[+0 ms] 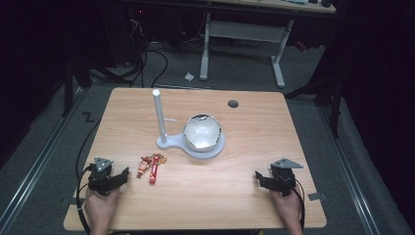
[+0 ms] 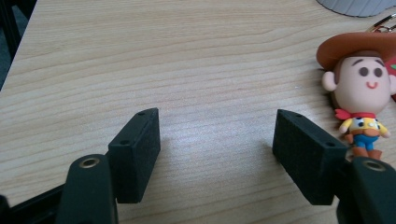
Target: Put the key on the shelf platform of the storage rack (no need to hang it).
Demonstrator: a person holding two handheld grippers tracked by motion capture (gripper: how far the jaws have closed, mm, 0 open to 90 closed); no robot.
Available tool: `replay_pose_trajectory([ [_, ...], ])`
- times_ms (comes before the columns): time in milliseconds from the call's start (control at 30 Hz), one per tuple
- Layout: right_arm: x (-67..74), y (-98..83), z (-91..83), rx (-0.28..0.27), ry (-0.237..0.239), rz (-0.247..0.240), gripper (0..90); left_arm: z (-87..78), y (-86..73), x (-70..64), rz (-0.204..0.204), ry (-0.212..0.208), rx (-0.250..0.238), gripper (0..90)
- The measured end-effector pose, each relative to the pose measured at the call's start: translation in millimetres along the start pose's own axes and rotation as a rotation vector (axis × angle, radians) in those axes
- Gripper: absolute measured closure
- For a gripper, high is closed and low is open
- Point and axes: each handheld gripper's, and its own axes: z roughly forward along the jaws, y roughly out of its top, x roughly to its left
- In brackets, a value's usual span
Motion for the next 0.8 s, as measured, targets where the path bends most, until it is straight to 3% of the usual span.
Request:
replay_pose_trajectory([
  [800,-0.3,0.0,0.0,0.001,-0.002,0.001,28.1,-2.1,-2.9,0.2,0.018,-0.004,0.021,23.8],
])
